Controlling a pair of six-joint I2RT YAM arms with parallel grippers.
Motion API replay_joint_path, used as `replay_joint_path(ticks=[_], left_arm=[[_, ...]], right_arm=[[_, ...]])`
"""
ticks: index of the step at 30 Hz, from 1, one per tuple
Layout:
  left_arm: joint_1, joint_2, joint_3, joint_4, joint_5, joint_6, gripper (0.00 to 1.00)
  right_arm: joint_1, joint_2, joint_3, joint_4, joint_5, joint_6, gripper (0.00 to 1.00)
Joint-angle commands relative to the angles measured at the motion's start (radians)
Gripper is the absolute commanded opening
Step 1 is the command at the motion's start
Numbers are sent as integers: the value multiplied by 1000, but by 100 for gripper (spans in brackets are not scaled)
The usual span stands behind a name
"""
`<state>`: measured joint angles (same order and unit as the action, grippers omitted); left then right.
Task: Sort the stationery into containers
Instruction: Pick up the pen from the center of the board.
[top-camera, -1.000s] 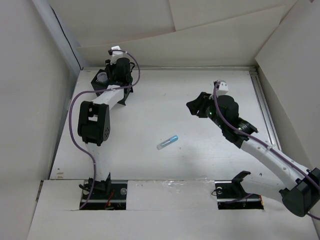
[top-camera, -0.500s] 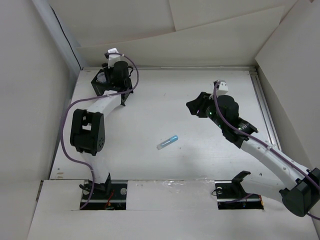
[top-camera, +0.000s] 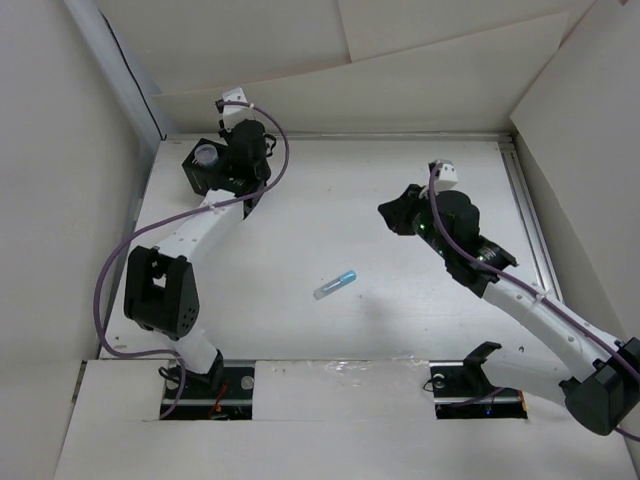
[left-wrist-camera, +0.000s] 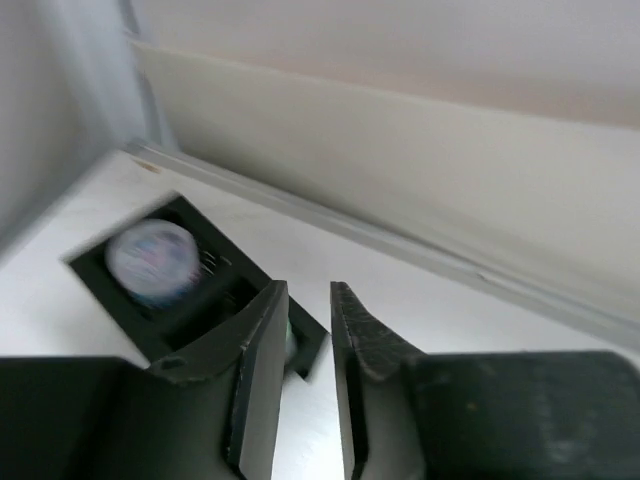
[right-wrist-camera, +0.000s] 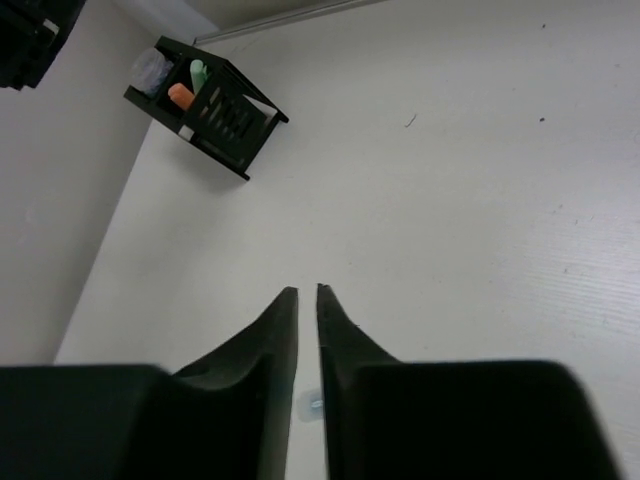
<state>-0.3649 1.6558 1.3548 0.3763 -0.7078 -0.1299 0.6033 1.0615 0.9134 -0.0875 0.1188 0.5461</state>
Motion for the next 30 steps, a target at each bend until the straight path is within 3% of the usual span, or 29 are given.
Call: replay_joint_path(ticks=[1, 3, 5, 6, 9, 10, 14, 17, 25, 30], left_arm=[[-5, -105, -54, -95, 275, -206, 20], [-17, -140, -182, -45, 455, -255, 18], [-64, -181, -281, 16, 654, -252, 18], [-97, -192, -355, 27, 672, -238, 18], [-233, -214, -437, -5, 725, -144, 28], [-264, -214, -437, -26, 747, -116, 33], [-403, -186, -437, -152, 748, -47, 45], [-465, -160, -448, -195, 748, -37, 50], [-532, -110, -480, -250, 777, -25, 53], [-614, -30, -471, -296, 714, -7, 53]], right_arm=[[3, -24, -7, 61, 27, 0, 17], [3, -47, -16, 61, 59, 0, 1], [3, -63, -16, 52, 103, 11, 0], [3, -63, -27, 52, 104, 11, 0], [-7, -84, -27, 52, 128, 29, 16], [-7, -84, -27, 52, 128, 29, 27], [-7, -84, -27, 43, 137, 29, 55], [-7, -84, -27, 43, 137, 29, 64], [-16, -74, -27, 43, 137, 38, 68], [-36, -98, -36, 43, 137, 38, 68]])
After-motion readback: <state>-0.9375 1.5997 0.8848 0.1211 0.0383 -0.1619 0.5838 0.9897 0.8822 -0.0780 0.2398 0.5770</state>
